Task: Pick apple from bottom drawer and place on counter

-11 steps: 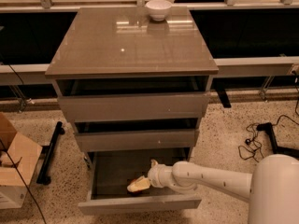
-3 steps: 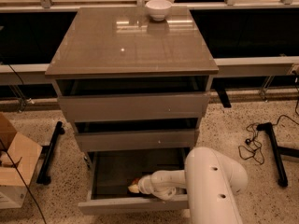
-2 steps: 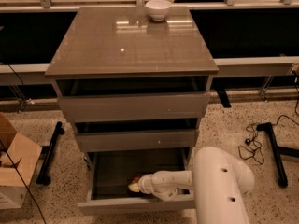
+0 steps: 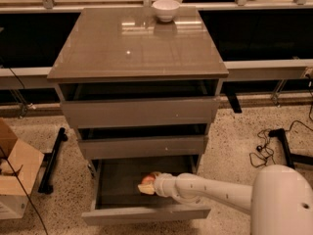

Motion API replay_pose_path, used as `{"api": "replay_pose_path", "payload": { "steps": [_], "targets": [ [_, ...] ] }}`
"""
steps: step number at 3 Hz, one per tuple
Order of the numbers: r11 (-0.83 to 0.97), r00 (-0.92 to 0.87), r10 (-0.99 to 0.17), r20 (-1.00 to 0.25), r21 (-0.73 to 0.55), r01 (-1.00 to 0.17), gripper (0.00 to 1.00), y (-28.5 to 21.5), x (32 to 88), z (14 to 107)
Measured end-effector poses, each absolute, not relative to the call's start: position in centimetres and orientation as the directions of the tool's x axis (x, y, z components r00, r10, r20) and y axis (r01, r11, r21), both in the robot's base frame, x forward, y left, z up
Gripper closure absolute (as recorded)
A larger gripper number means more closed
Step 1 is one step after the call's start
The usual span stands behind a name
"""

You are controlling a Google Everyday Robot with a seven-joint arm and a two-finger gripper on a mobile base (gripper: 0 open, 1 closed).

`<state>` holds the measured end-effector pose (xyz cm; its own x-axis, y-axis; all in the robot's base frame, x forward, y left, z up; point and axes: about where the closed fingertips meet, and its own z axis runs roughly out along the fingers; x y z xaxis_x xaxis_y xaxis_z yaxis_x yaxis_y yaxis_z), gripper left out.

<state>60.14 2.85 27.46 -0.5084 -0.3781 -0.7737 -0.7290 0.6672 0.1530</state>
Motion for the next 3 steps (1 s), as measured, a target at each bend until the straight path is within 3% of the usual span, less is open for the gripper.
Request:
{"api": "replay_pose_path", "payload": {
  "steps": [2, 3],
  "targets": [
    [0.402, -0.213, -0.416, -0.884, 0.032, -0.915, 1.00, -0.9, 54.4, 42.6],
    [0.318, -0.034, -0.428, -0.903, -0.116, -0.941, 1.00, -2.2, 52.5, 49.9]
  ]
}}
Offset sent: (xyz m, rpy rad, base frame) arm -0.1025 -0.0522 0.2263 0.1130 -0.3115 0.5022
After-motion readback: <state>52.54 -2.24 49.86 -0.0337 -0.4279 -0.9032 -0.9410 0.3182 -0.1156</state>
